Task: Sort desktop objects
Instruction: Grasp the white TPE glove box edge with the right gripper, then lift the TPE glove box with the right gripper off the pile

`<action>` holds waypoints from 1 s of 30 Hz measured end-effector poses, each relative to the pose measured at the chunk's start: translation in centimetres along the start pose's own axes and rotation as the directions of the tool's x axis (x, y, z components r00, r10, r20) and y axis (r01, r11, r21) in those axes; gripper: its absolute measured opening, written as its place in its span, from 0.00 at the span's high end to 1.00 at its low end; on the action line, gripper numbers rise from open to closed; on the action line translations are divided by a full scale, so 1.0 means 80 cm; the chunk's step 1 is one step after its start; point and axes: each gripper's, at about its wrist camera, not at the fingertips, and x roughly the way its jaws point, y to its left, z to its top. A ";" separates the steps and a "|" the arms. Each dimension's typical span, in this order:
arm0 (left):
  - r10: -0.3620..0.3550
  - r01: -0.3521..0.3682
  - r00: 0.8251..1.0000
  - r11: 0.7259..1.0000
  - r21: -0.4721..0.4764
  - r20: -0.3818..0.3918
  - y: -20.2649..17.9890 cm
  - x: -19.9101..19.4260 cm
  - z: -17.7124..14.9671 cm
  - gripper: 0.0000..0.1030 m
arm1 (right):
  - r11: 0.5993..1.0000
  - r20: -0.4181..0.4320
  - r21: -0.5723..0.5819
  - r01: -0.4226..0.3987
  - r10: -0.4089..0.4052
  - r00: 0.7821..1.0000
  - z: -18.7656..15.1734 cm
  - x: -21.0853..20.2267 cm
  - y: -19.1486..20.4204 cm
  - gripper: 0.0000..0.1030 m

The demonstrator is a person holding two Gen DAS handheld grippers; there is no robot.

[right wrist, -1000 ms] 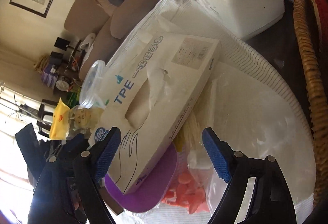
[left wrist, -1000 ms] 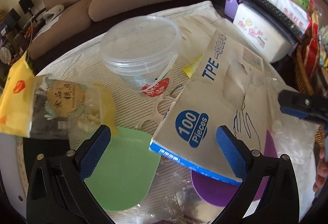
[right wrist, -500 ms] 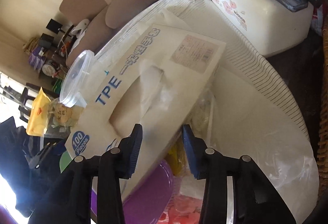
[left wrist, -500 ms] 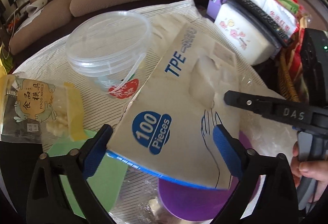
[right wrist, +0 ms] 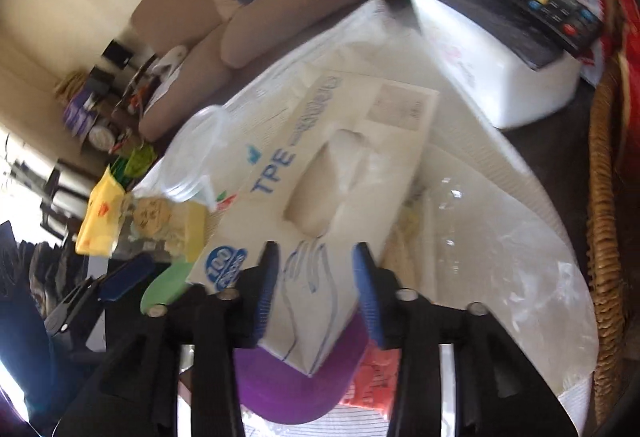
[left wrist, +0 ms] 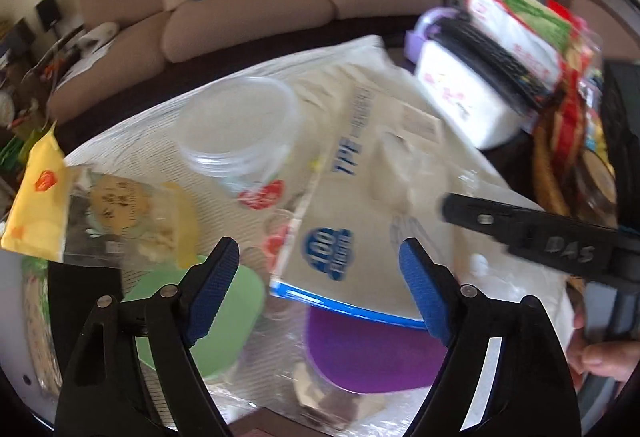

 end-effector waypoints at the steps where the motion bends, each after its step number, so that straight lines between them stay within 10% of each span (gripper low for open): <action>1: 0.007 -0.007 1.000 1.000 -0.012 -0.009 0.008 0.006 0.001 0.21 | 1.000 0.000 0.019 0.008 -0.008 1.000 0.004 0.002 -0.005 0.50; 11: -0.129 0.122 0.986 0.990 -0.066 -0.108 0.032 0.075 -0.003 0.21 | 0.994 -0.086 0.050 0.100 -0.095 0.992 0.043 0.076 -0.020 0.38; 17: -0.223 0.217 0.967 0.974 -0.065 -0.120 0.018 0.082 -0.005 0.31 | 0.998 -0.069 0.027 0.059 -0.057 0.996 0.040 0.083 -0.024 0.49; 30: -0.314 0.316 0.949 0.945 -0.081 0.038 0.019 -0.048 -0.001 0.31 | 0.997 0.018 -0.047 -0.056 0.057 0.998 0.024 -0.019 0.037 0.55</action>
